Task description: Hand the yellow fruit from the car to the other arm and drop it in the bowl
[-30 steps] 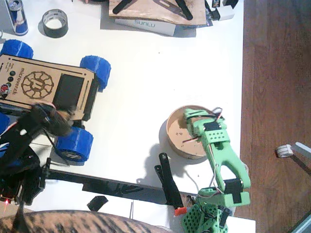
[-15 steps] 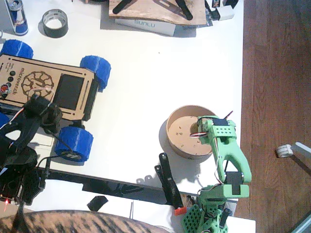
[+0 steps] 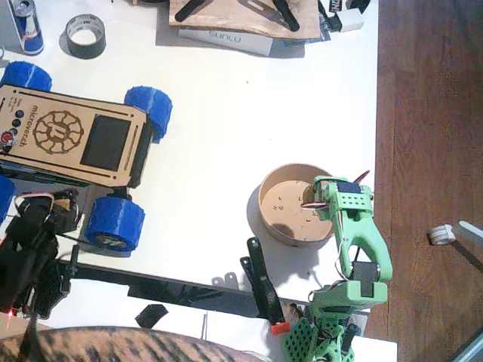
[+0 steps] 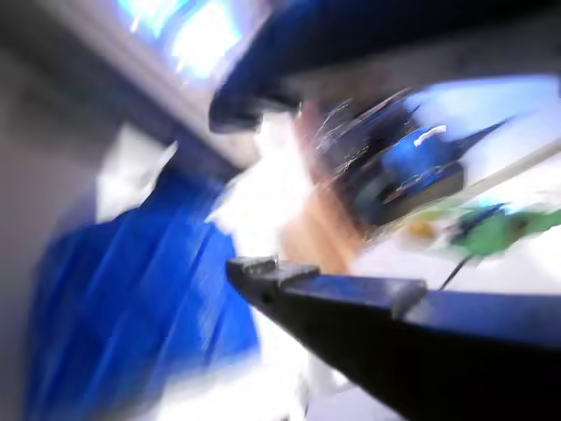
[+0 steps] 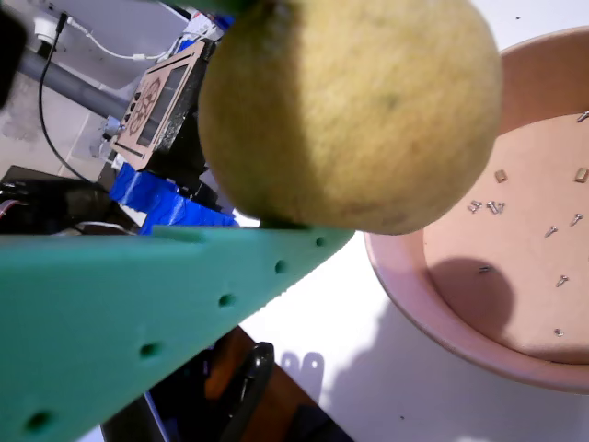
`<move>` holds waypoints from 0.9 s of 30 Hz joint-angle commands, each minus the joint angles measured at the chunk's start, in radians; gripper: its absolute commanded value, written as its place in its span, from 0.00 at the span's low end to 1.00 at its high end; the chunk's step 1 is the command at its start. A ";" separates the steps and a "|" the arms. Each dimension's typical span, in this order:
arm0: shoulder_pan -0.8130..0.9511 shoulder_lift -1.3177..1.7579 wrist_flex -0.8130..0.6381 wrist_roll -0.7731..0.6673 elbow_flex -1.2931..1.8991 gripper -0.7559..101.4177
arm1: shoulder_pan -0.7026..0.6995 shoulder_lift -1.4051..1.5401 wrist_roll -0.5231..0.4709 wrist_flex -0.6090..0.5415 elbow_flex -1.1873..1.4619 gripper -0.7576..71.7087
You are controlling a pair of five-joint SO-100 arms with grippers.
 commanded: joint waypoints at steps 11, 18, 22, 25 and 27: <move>-0.003 0.058 0.061 -0.003 0.043 0.12 | -0.008 0.061 0.003 -0.020 -0.011 0.33; -0.003 0.060 0.061 -0.003 0.043 0.12 | -0.044 0.176 0.031 -0.021 0.069 0.06; -0.003 0.060 0.061 -0.003 0.043 0.12 | -0.092 0.368 0.058 -0.006 0.176 0.02; -0.003 0.067 0.064 -0.003 0.044 0.12 | -0.126 0.563 0.080 0.014 0.284 0.01; -0.003 0.071 0.066 -0.003 0.046 0.12 | -0.152 0.698 0.080 0.011 0.365 0.01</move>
